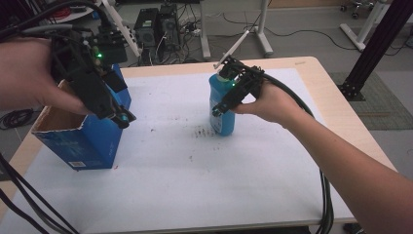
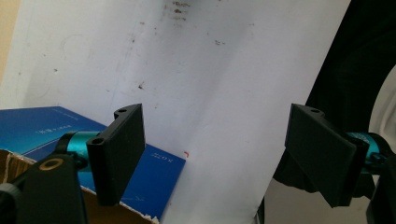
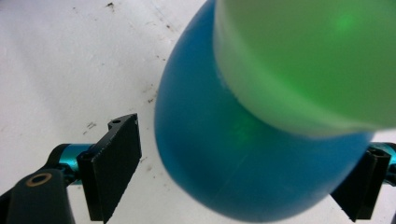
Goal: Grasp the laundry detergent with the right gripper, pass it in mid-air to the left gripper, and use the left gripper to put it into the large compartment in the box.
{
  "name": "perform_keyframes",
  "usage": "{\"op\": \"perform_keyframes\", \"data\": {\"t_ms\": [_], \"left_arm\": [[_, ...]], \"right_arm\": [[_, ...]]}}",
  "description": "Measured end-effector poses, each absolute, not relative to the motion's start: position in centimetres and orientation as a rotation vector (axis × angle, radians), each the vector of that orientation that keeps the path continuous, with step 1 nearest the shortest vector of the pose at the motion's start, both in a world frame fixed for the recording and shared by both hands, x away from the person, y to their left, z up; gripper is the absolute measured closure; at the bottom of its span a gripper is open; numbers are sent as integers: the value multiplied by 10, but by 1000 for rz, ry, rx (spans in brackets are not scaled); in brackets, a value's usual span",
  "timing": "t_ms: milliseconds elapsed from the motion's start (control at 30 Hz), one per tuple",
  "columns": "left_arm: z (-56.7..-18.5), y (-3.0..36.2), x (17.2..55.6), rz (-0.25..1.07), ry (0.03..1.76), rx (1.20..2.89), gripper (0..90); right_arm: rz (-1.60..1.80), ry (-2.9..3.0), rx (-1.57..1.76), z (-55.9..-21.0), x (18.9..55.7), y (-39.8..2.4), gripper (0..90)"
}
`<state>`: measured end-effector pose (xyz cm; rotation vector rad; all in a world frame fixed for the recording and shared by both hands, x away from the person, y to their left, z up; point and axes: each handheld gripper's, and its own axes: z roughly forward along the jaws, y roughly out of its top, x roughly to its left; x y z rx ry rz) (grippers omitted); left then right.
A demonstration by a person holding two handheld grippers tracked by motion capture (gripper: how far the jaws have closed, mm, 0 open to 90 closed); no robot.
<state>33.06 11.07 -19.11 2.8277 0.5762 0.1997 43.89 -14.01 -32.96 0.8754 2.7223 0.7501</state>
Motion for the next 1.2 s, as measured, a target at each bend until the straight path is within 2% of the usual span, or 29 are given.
{"op": "perform_keyframes", "data": {"t_ms": [233,300,633,667,700,1200], "left_arm": [[-191,111,330,202,573,2832,204],[-191,111,330,206,583,2826,204],[-191,111,329,200,576,2832,204],[-191,111,329,201,577,2830,204],[-191,111,329,204,579,2829,204],[-191,112,328,205,585,2823,204]], "right_arm": [[738,2703,886,-332,438,-138,131],[751,2695,890,-331,438,-138,182],[747,2671,929,-334,438,-135,183],[738,2658,930,-334,437,-134,190],[734,2651,923,-333,437,-134,235],[734,2619,966,-335,438,-135,247]]}}
